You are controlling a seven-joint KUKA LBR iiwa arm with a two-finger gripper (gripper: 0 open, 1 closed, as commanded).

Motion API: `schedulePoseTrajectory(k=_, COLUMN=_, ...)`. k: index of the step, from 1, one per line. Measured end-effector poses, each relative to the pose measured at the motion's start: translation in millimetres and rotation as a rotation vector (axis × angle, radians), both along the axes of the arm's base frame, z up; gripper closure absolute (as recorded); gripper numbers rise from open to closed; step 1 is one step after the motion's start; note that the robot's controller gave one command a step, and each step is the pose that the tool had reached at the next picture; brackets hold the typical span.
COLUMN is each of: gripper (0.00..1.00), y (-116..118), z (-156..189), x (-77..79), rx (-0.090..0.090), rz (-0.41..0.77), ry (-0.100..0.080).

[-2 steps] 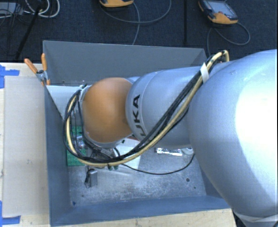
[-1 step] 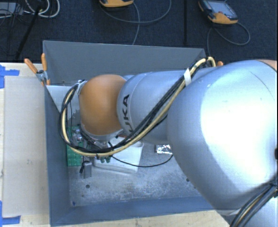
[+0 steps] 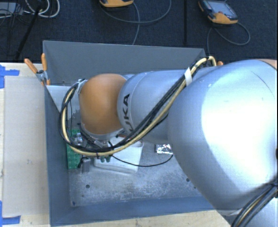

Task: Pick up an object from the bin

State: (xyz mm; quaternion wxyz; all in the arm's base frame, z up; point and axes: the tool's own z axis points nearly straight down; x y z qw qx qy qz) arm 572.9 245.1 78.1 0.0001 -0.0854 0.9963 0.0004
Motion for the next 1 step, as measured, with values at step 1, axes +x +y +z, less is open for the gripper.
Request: schedulePoseTrajectory(k=1, gripper=1.0, y=-36.4, z=152.2, x=-7.7, rx=0.001, rz=0.016, ry=-0.007)
